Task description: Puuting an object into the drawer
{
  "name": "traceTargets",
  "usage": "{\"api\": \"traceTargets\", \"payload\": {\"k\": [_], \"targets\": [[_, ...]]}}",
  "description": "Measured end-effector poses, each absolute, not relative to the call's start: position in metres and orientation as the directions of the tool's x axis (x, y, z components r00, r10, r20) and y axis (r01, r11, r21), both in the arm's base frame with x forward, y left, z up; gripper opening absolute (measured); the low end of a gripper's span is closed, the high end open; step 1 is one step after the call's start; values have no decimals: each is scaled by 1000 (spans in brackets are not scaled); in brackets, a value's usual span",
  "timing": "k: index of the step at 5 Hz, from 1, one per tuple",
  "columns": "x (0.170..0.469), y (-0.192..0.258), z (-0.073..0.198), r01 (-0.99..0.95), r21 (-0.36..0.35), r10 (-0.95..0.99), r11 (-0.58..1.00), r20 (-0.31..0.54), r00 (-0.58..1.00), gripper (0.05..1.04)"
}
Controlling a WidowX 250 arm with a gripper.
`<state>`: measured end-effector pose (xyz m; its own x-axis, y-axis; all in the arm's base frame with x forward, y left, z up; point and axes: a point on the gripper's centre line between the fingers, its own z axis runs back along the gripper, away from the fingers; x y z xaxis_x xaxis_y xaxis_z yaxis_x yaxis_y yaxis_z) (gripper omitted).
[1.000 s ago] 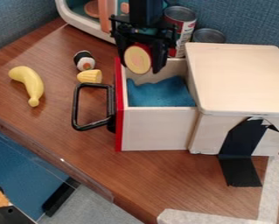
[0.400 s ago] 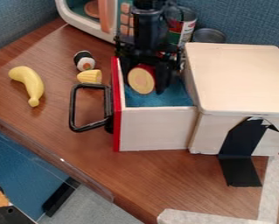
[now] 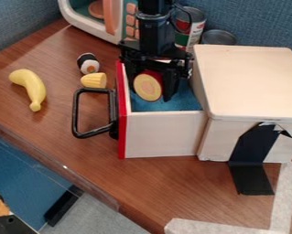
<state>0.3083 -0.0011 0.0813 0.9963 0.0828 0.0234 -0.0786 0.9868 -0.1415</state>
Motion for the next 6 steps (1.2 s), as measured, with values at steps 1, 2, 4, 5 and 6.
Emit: {"api": "traceTargets", "payload": {"k": [1, 2, 4, 5, 6], "targets": [[308, -1, 80, -74, -147, 78, 986, 19, 997, 1009], [307, 0, 80, -77, -153, 80, 985, 12, 997, 1007], [304, 40, 106, -149, -168, 159, 975, 47, 986, 1000], [304, 81, 124, -234, -167, 247, 958, 59, 967, 1000], [306, 116, 127, -308, -141, 316, 941, 40, 948, 1000]]}}
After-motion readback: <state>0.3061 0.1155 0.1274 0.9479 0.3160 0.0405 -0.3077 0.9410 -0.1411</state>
